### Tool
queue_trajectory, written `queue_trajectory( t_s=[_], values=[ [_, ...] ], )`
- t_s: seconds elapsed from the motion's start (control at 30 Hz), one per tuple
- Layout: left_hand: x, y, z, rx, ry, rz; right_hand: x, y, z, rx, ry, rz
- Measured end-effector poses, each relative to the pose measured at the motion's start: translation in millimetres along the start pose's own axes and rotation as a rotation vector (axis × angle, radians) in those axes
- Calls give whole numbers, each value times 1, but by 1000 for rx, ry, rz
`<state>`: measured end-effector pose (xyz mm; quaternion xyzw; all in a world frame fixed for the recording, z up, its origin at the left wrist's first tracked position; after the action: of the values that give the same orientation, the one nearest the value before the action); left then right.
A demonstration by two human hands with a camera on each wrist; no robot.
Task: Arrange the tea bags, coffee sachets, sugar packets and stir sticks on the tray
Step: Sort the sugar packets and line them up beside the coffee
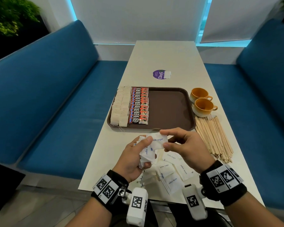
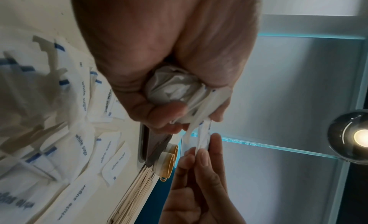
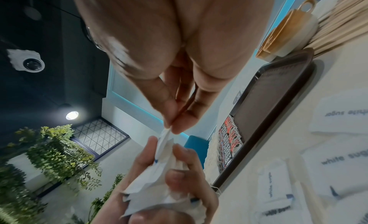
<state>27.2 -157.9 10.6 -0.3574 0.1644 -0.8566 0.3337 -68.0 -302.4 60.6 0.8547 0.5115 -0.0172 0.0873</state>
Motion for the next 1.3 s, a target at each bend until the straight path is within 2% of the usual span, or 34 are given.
queue_trajectory(
  t_s=[0.17,0.3,0.5,0.63,0.77,0.93,1.1,1.3],
  values=[
    [4,1,-2,-44,-160,-43,-3,1,1,25,-21,6],
    [5,1,2,-48,-120,-39,-5,1,5,76,10,0],
    [1,9,5,-35,-62,37,-4,4,13,125,85,9],
    [-3,16,8,-54,-144,67,-11,15,14,127,65,48],
    [-7,25,14,-50,-234,31,-22,35,13,133,-32,50],
    [-14,36,21,-53,-307,-24,-41,85,10,135,-59,83],
    [-15,47,29,-65,-418,-127,-64,161,20,142,-89,153],
    [-25,71,38,-66,-413,-91,-83,252,64,175,-277,194]
  ],
)
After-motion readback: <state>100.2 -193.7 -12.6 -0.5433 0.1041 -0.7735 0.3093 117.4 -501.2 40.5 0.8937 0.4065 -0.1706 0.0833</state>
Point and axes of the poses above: each hand's wrist, its own y-axis towards the middle knuckle, its own x-axis out of the palm, z = x × y, the point moved 6 cm from there along y, towards the middle knuckle, and after that the axes turned 7 degrees about -x, right-handed, at the moved point
